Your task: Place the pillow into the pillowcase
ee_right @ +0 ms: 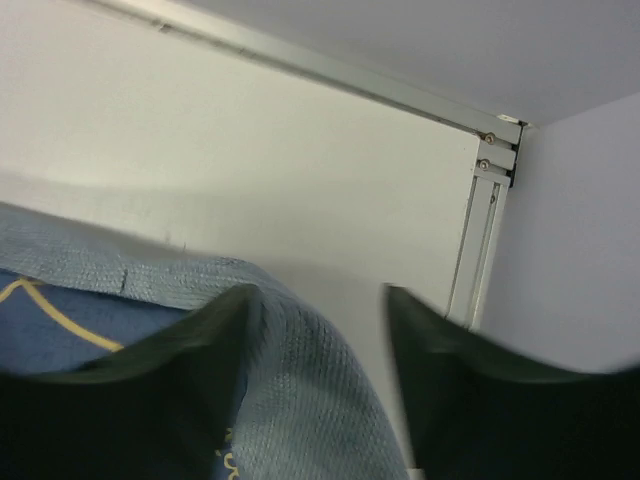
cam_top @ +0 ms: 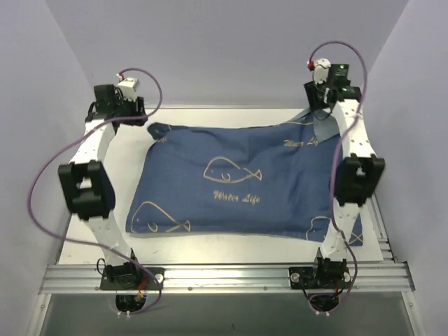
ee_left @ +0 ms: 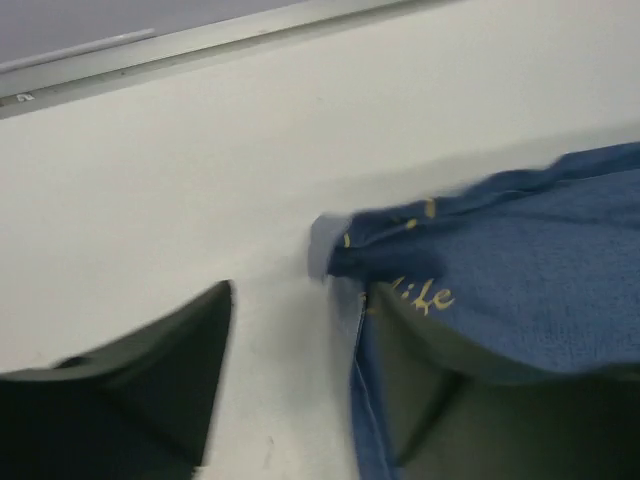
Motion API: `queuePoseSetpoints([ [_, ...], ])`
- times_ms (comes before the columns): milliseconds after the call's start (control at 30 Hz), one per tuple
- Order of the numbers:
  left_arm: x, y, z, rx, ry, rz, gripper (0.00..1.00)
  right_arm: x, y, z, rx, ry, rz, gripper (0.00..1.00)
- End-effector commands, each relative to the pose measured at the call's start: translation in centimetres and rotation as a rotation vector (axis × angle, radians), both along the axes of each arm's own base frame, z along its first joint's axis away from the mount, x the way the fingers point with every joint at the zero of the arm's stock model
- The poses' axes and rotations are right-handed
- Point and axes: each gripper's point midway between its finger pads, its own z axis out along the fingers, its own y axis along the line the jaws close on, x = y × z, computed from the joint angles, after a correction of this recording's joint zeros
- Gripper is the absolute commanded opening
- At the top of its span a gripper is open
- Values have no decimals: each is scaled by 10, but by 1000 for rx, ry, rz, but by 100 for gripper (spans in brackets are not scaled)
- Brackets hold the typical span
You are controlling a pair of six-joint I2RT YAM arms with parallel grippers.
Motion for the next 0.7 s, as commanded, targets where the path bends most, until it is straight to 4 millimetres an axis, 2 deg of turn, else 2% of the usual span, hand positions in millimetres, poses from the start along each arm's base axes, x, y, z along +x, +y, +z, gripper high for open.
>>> queuePoseSetpoints([
  [0,74,51,40,18,-64,249,77,48,-33,25,-146,-93,-203,85],
  [33,63,53,12,-5,102,274,80,52,-37,32,-183,-109,-222,94],
  [67,78,60,25,-20,80,296,81,51,-41,32,-212,-105,-223,99],
  [133,73,72,29,16,58,324,86,39,-56,34,-210,-95,-265,100],
  [167,64,76,53,37,11,329,88,24,-59,36,-185,-82,-284,100],
  [200,57,78,42,38,39,327,90,13,-73,39,-169,-79,-305,100],
  [233,51,81,46,25,33,318,91,6,-74,41,-141,-82,-296,100],
  [267,42,81,64,21,6,314,96,-11,-76,43,-124,-73,-294,100],
  [333,27,79,57,-1,37,291,97,-29,-86,45,-107,-62,-299,100],
  [367,16,78,70,2,17,283,97,-41,-84,60,-95,-83,-284,100],
  [400,9,76,72,17,15,265,97,-53,-83,48,-89,-43,-269,100],
  [433,0,74,61,20,46,252,97,-62,-83,46,-84,-26,-246,100],
  [467,-11,68,77,24,17,229,97,-76,-78,54,-79,-21,-226,100],
  [500,-18,66,78,40,17,210,97,-87,-73,43,-66,21,-196,100],
  [533,-29,62,67,42,53,195,97,-97,-71,38,-68,55,-165,100],
  [567,-41,57,79,49,31,165,97,-114,-69,37,-66,86,-163,100],
  [600,-50,53,77,49,45,145,97,-126,-65,22,-53,134,-149,100],
  [633,-60,48,74,44,63,126,97,-136,-63,14,-46,164,-139,100],
  [667,-77,43,72,50,71,98,97,-151,-62,16,-28,181,-141,100],
])
